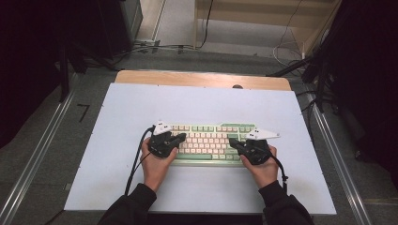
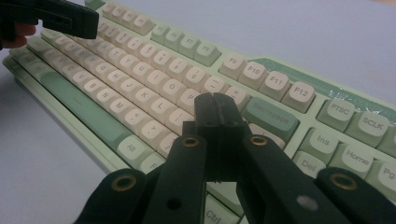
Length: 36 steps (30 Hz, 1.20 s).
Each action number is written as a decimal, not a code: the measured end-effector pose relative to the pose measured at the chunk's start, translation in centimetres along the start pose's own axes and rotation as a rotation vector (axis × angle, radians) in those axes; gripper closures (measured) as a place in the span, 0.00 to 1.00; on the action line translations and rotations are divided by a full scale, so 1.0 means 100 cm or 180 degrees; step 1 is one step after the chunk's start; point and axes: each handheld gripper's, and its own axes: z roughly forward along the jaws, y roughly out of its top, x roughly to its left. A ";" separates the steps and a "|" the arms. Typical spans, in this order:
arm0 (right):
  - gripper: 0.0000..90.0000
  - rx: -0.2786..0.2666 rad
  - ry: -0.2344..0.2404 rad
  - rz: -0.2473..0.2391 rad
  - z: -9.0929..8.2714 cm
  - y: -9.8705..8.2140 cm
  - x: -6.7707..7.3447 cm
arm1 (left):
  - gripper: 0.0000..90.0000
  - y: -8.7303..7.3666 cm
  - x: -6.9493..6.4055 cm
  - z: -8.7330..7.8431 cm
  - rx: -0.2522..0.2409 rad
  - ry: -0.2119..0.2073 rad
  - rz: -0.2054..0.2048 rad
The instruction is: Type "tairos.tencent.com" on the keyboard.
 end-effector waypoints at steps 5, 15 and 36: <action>0.98 0.0007 0.0026 -0.0010 0.003 0.002 0.002 | 1.00 0.001 -0.002 0.004 0.0027 -0.0012 0.0005; 0.98 0.0007 0.0037 -0.0034 0.008 0.004 0.003 | 1.00 0.002 -0.005 0.011 0.0125 -0.0026 0.0024; 0.98 0.0007 0.0061 -0.0049 0.013 0.007 0.006 | 1.00 0.003 -0.004 0.021 0.0207 -0.0002 0.0019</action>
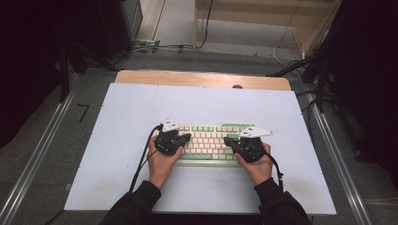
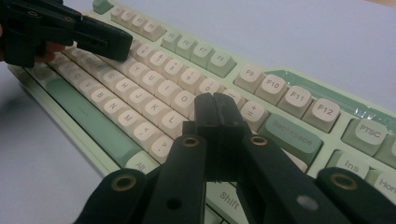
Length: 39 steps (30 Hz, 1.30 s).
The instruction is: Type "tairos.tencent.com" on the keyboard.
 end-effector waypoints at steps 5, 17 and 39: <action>0.98 -0.0002 -0.0002 -0.0003 0.000 0.000 -0.001 | 1.00 0.000 -0.001 0.001 0.0027 0.0026 0.0052; 0.98 -0.0010 -0.0003 -0.0004 0.000 0.000 -0.001 | 1.00 0.002 0.000 -0.004 -0.0021 -0.0031 0.0031; 0.98 -0.0047 -0.0023 0.0019 0.000 0.001 -0.001 | 1.00 -0.003 0.012 -0.031 -0.0148 -0.0064 -0.0078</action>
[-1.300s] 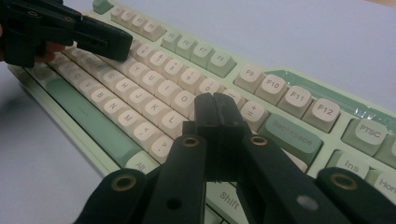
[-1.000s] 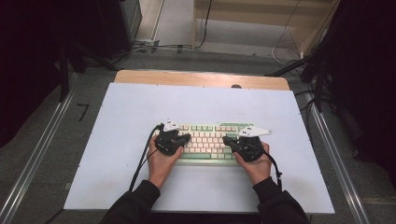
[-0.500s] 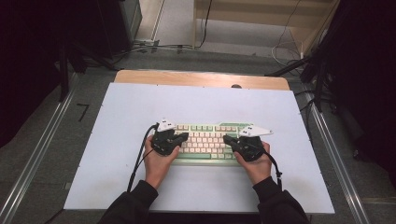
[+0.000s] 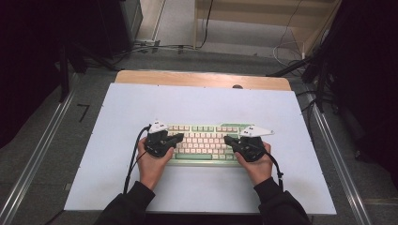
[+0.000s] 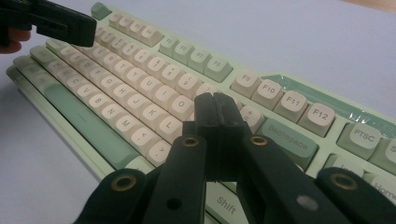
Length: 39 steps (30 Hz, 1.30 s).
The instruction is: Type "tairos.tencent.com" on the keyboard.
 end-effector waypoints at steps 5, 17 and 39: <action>0.98 0.0018 0.0010 0.0010 0.001 0.000 0.000 | 1.00 -0.002 0.004 -0.008 -0.0038 0.0034 -0.0043; 0.98 0.0016 0.0046 -0.0024 0.008 0.004 0.004 | 1.00 -0.009 0.013 -0.017 -0.0003 0.0142 -0.0067; 0.98 0.0052 0.0050 -0.0046 0.010 0.004 0.007 | 1.00 -0.018 0.017 -0.020 0.0225 0.0439 0.0044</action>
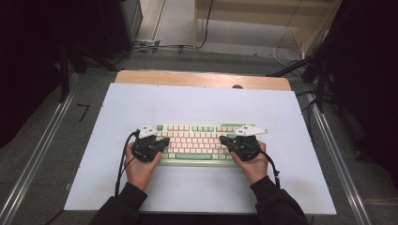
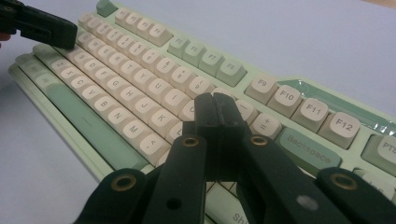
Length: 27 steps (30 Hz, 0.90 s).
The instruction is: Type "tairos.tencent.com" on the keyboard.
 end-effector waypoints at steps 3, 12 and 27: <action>0.98 0.0002 0.0000 0.0000 0.000 0.000 0.000 | 1.00 0.000 -0.002 0.002 0.0076 0.0013 0.0046; 0.98 0.0024 0.0007 -0.0010 0.003 -0.001 0.001 | 1.00 0.002 -0.002 -0.006 -0.0210 0.0005 -0.0010; 0.98 0.0016 0.0019 -0.0019 0.007 0.002 0.008 | 1.00 0.002 0.002 -0.004 -0.0275 -0.0078 -0.0105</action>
